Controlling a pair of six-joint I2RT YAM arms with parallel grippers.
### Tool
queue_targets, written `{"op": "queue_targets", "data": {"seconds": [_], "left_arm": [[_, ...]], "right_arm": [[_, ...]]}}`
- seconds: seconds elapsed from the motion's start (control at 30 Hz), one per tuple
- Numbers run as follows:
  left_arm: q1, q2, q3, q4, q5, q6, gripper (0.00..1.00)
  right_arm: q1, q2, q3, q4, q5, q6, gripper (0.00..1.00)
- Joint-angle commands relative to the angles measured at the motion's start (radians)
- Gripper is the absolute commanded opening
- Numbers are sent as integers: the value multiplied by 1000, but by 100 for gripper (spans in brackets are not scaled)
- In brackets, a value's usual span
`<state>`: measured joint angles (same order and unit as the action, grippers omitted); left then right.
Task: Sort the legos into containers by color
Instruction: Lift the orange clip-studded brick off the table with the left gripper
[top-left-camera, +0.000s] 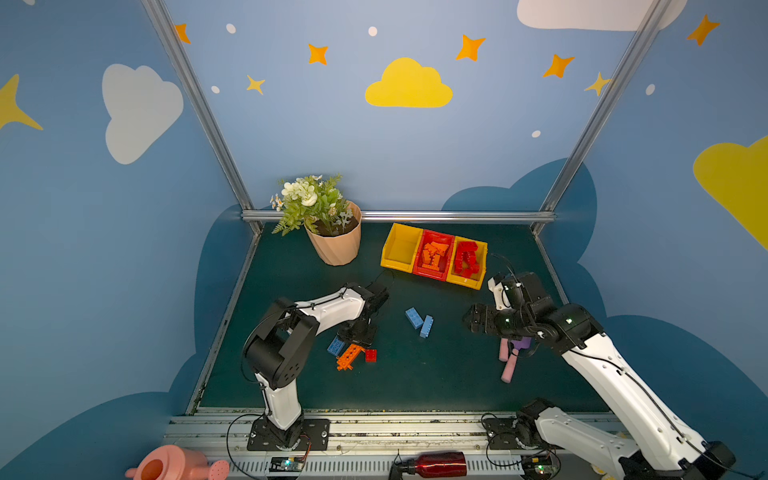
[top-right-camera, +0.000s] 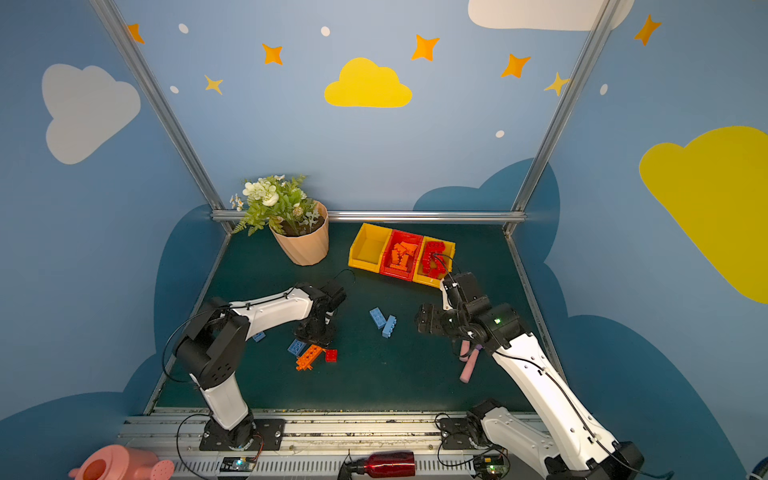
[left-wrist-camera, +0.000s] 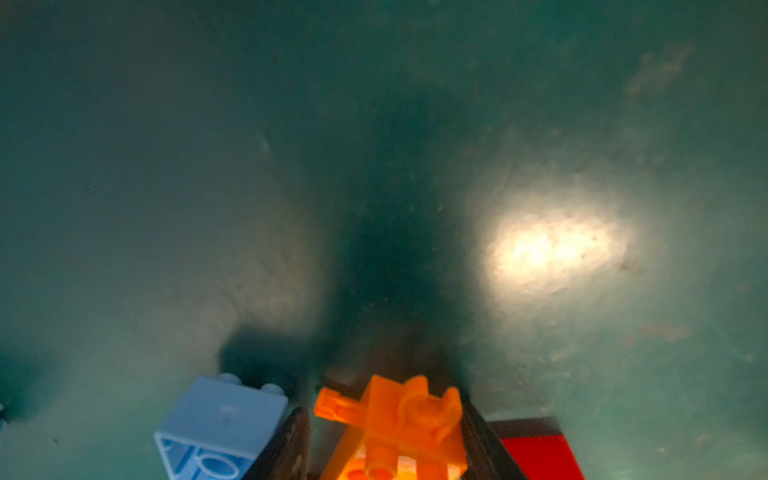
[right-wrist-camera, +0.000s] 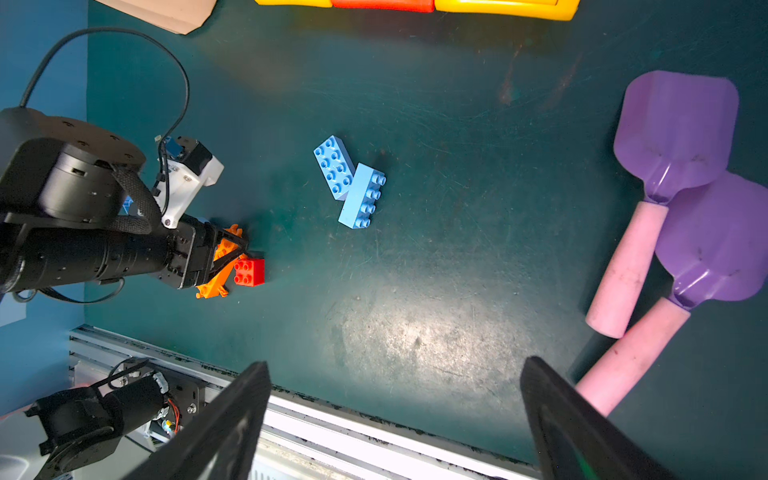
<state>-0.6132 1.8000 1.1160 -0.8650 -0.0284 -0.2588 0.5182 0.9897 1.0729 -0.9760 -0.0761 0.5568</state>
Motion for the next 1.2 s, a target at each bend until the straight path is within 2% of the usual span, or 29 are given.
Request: {"op": "queue_targets", "data": {"seconds": [0.0, 0.2, 0.67, 0.97, 1.17], "left_arm": [[2, -12, -7, -39, 2, -46, 59], [4, -55, -19, -55, 6, -75, 65], [5, -67, -117, -23, 49, -174, 65], [7, -59, -139, -28, 15, -201, 56], [19, -35, -87, -55, -29, -201, 47]], "right_arm": [[-4, 13, 5, 4, -12, -6, 92], [-4, 29, 13, 11, -25, -15, 92], [-6, 27, 19, -1, -24, -29, 92], [-7, 29, 23, 1, -16, -35, 92], [-9, 52, 31, 13, -24, -44, 92]]}}
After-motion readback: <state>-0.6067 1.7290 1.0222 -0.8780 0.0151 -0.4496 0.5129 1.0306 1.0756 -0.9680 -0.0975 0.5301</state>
